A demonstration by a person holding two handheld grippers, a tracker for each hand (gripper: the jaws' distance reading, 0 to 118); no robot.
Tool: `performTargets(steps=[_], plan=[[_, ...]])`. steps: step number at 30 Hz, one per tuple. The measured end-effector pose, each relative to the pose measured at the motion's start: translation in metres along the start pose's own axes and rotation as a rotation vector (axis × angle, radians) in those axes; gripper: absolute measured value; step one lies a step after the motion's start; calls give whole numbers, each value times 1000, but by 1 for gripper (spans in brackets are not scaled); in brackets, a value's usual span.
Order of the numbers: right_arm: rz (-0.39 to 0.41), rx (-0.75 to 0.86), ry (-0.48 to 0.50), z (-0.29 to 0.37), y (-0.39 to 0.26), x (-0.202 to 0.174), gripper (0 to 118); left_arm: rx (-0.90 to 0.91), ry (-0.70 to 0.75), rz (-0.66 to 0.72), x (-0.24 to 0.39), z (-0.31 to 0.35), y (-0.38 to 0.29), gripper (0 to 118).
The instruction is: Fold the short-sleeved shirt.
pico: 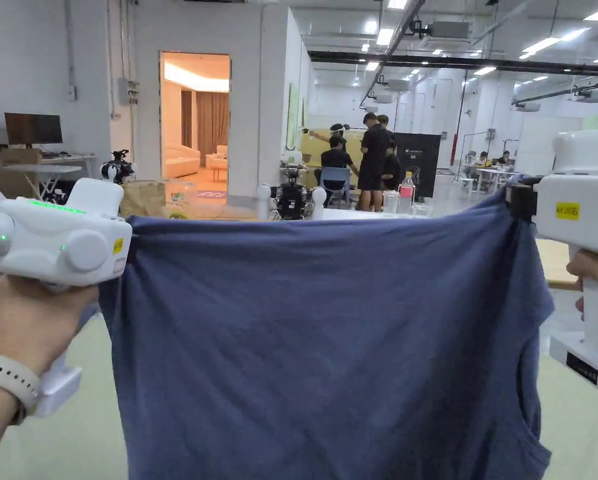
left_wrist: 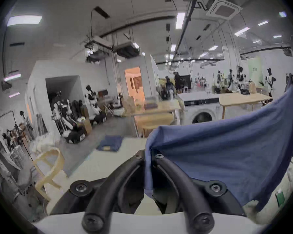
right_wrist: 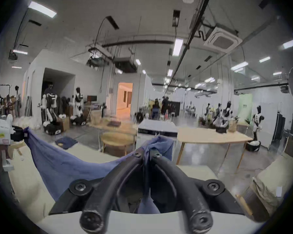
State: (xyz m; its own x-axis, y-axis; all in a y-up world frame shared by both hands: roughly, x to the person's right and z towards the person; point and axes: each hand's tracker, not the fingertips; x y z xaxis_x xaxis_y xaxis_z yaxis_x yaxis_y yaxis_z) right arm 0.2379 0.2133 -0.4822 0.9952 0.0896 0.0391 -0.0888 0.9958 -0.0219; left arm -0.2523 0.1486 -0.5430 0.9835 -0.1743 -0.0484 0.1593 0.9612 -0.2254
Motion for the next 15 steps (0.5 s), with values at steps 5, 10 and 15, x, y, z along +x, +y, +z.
performTargets(steps=[5,10,15], plan=[[-7,70,-27,-6,47,1,3,59,29,8,-6,-12,61,1],[-6,93,-42,-18,54,4,3,100,48,-14,-6,-16,80,1],[12,55,-65,-39,12,3,3,48,17,-11,6,-39,40,1]])
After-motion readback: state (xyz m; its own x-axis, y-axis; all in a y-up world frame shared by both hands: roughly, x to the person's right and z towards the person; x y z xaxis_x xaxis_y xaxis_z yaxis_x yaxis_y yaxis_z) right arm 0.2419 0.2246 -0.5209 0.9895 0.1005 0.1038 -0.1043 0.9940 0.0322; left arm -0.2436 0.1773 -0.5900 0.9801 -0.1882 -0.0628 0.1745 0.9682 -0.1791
